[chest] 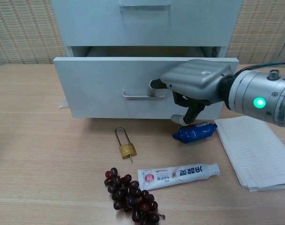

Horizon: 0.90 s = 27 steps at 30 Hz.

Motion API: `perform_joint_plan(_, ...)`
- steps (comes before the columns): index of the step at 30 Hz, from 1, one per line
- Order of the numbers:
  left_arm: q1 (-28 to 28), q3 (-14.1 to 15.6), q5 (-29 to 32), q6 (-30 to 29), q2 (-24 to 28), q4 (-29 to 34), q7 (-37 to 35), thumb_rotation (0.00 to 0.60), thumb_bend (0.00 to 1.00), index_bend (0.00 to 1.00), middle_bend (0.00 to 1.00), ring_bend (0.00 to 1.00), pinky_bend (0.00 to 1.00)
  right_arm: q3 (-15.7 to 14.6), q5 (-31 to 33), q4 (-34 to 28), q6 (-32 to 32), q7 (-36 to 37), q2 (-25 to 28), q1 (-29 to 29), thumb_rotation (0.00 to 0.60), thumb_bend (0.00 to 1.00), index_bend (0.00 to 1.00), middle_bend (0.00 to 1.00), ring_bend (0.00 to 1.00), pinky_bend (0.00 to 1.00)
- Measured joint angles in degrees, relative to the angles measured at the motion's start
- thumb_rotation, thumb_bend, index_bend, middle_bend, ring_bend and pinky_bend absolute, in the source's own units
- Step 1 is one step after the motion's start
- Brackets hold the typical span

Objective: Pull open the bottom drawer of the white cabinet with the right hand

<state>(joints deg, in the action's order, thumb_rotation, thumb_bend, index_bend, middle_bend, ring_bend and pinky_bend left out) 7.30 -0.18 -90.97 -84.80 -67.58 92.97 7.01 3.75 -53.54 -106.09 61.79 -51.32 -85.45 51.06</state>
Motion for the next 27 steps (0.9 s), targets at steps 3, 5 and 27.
perform_joint_plan(3, -0.04, -0.01, -0.07, -0.16, 0.03, -0.02, -0.05, 0.600, 0.33, 0.02, 0.00, 0.00, 0.10, -0.55, -0.07, -1.01, 0.37, -0.61, 0.27, -0.07, 0.600, 0.33, 0.18, 0.93, 0.96, 0.94)
perform_joint_plan(5, -0.09, 0.00, -0.08, -0.23, 0.04, -0.04, -0.11, 0.600, 0.33, 0.02, 0.00, 0.00, 0.10, -0.94, -0.14, -1.76, 0.58, -1.03, 0.45, -0.11, 0.600, 0.33, 0.18, 0.93, 0.96, 0.94)
perform_joint_plan(27, -0.16, 0.23, -0.30, -0.18, -0.14, 0.24, 0.27, 0.600, 0.33, 0.02, 0.00, 0.00, 0.10, -6.24, -5.69, -10.49, 1.54, -2.66, 3.27, -1.62, 0.600, 0.33, 0.18, 0.93, 0.96, 0.94)
